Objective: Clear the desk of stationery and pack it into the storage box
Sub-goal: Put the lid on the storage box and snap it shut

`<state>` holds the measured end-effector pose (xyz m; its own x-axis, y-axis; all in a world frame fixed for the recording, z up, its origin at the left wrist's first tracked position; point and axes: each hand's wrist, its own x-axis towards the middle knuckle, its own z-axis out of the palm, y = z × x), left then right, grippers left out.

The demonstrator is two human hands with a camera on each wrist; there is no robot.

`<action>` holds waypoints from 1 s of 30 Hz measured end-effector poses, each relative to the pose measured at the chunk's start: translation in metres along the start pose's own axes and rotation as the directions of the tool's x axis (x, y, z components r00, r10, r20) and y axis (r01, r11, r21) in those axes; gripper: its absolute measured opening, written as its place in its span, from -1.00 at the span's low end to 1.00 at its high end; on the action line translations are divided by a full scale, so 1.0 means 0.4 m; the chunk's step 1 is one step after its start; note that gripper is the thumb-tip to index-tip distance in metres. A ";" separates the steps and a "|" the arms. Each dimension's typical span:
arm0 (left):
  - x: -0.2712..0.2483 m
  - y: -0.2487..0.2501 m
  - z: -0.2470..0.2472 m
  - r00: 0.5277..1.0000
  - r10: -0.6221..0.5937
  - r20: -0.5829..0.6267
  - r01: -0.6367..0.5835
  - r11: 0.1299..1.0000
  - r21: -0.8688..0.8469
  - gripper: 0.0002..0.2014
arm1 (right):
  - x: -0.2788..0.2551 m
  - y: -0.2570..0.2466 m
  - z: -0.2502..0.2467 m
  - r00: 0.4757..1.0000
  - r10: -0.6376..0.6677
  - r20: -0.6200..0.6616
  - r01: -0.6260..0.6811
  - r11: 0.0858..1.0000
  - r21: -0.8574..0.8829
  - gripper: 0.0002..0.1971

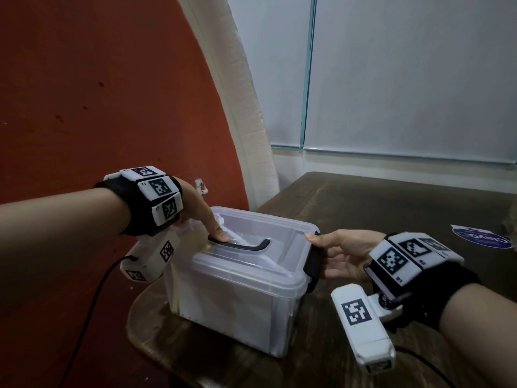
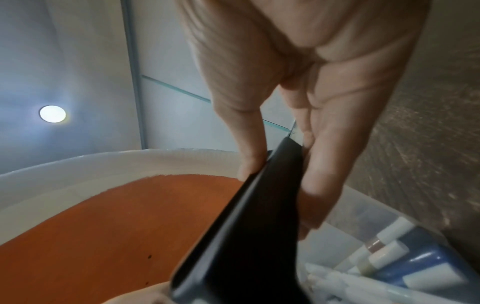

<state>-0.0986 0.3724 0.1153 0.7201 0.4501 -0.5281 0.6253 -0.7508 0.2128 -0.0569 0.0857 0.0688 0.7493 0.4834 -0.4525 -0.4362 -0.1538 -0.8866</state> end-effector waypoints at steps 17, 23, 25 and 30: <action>-0.020 0.006 0.013 0.990 0.030 -0.135 -0.044 0.994 -0.100 0.08 | 0.013 0.000 0.012 0.996 -0.013 -0.087 0.003 0.994 -0.113 -0.82; -0.017 -0.005 0.017 0.997 0.031 -0.069 -0.038 0.994 -0.099 -0.17 | -0.003 -0.003 0.060 0.989 -0.079 -0.128 0.026 0.928 -0.371 -0.83; -0.017 -0.001 0.015 0.997 0.040 -0.066 -0.043 0.998 -0.048 -0.18 | -0.006 -0.011 0.076 0.981 -0.115 -0.157 0.032 0.890 -0.455 -0.82; -0.015 0.017 0.009 1.000 0.021 0.006 -0.022 0.999 0.023 -0.44 | -0.007 -0.025 0.095 0.950 -0.239 -0.201 0.035 0.722 -0.691 -0.54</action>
<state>-0.0997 0.3630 0.1171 0.7315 0.4309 -0.5284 0.6025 -0.7714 0.2050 -0.0736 0.1188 0.0825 0.9161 0.3231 -0.2376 0.0558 -0.6894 -0.7222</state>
